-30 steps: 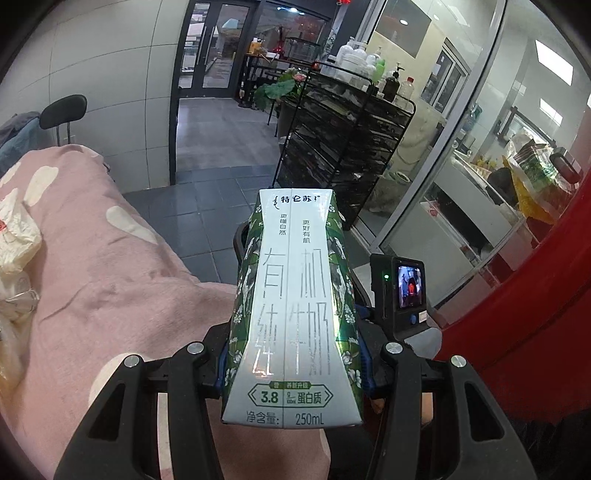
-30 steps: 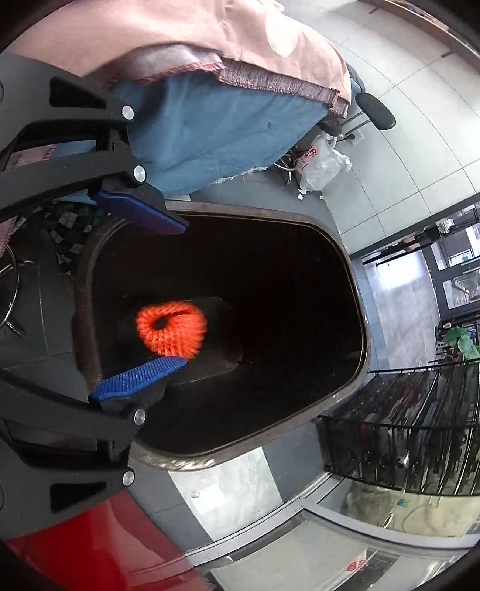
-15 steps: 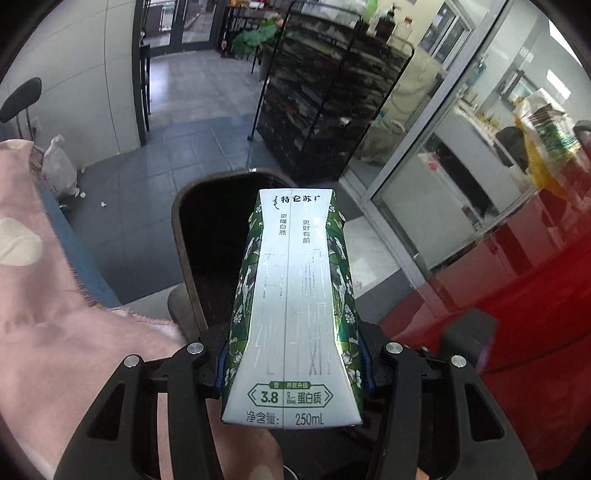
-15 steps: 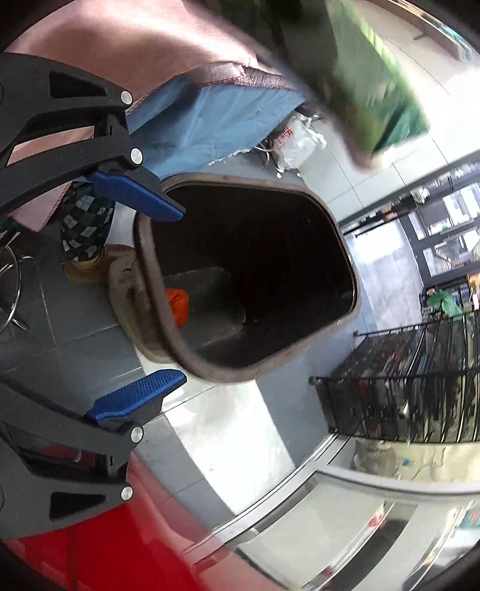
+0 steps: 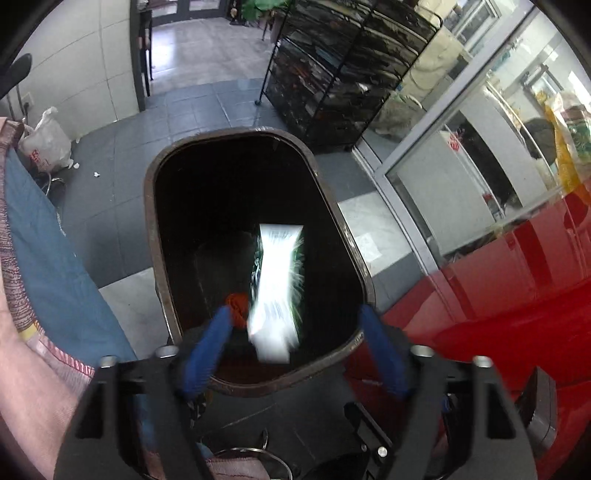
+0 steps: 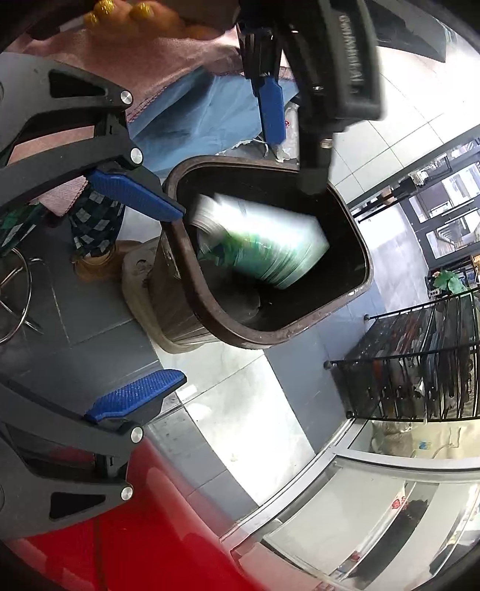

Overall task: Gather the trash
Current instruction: 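Move both open tools back over the table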

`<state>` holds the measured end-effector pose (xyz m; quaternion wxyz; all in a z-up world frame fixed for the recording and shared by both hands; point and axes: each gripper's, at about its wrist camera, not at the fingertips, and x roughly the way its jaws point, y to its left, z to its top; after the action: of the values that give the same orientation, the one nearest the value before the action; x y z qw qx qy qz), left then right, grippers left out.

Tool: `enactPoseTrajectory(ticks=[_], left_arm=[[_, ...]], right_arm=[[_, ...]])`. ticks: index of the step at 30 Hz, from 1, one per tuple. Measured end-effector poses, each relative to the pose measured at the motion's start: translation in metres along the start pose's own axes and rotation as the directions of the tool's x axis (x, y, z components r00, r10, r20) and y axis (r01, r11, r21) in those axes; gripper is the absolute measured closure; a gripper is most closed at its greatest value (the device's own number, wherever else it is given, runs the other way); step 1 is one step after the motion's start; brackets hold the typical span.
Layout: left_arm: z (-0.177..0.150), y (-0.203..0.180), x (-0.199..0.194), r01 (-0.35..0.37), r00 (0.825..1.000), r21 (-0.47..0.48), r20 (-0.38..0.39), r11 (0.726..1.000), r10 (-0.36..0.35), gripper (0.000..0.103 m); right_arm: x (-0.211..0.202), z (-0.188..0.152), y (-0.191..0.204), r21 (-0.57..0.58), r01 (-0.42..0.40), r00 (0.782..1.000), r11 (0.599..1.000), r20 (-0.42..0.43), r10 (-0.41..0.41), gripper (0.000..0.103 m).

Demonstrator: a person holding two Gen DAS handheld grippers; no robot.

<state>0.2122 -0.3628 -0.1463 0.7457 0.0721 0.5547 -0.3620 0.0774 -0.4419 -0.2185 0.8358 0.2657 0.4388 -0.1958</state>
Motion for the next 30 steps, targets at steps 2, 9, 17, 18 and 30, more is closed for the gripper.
enactPoseTrajectory(ticks=[2,9,17,18,30], left_arm=[[0.000,0.001,-0.001,0.020,1.000,-0.008,0.006,1.000,-0.020,0.023],[-0.005,-0.009,-0.036,0.030,0.996,0.028,0.083,0.999,-0.032,0.017],[-0.027,-0.011,-0.102,0.013,0.968,0.067,0.251,0.998,-0.030,0.009],[-0.030,-0.009,-0.109,0.009,0.965,0.065,0.263,0.998,-0.025,0.009],[-0.069,0.047,-0.183,-0.154,0.894,-0.051,0.418,0.987,0.161,0.007]], right_arm=[[-0.001,0.000,0.002,-0.007,-0.001,1.000,1.000,0.006,0.001,0.021],[-0.009,0.003,0.010,-0.030,-0.002,1.000,1.000,0.028,0.003,0.021],[-0.022,0.016,0.029,-0.076,-0.025,0.998,0.997,0.057,0.030,0.019],[-0.025,0.018,0.034,-0.089,-0.032,0.997,0.996,0.063,0.038,0.019],[-0.065,0.038,0.109,-0.257,-0.136,0.981,0.957,0.101,0.167,0.019]])
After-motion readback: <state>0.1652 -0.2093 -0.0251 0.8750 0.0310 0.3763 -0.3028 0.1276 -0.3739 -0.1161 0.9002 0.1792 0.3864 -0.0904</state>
